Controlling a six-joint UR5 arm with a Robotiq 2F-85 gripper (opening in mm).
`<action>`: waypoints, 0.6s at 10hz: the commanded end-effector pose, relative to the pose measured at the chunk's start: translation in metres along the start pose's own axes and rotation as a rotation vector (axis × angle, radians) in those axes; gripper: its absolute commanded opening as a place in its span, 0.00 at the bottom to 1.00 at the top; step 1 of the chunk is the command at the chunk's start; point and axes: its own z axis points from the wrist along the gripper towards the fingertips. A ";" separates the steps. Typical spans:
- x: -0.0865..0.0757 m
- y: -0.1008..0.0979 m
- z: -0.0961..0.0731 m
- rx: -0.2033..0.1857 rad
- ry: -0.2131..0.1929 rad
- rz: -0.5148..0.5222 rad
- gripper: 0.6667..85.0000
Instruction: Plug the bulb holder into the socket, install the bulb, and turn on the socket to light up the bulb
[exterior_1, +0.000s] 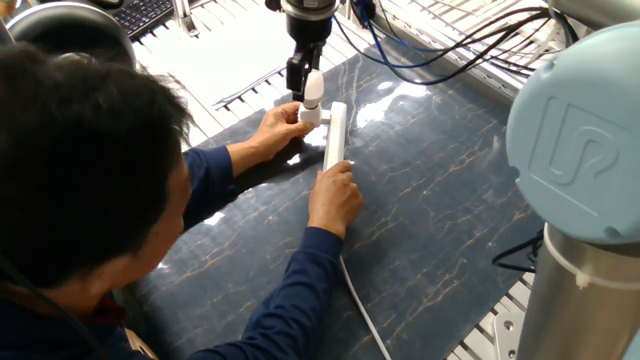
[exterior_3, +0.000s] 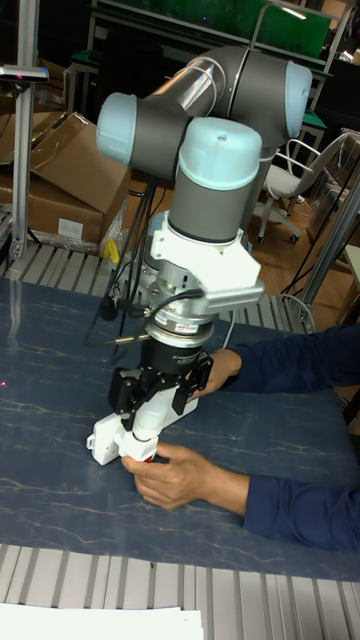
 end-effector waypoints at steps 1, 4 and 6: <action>-0.012 0.001 0.000 0.007 -0.060 -0.216 0.89; -0.010 -0.001 0.004 0.020 -0.073 -0.372 0.89; -0.008 0.002 0.010 0.023 -0.084 -0.419 0.89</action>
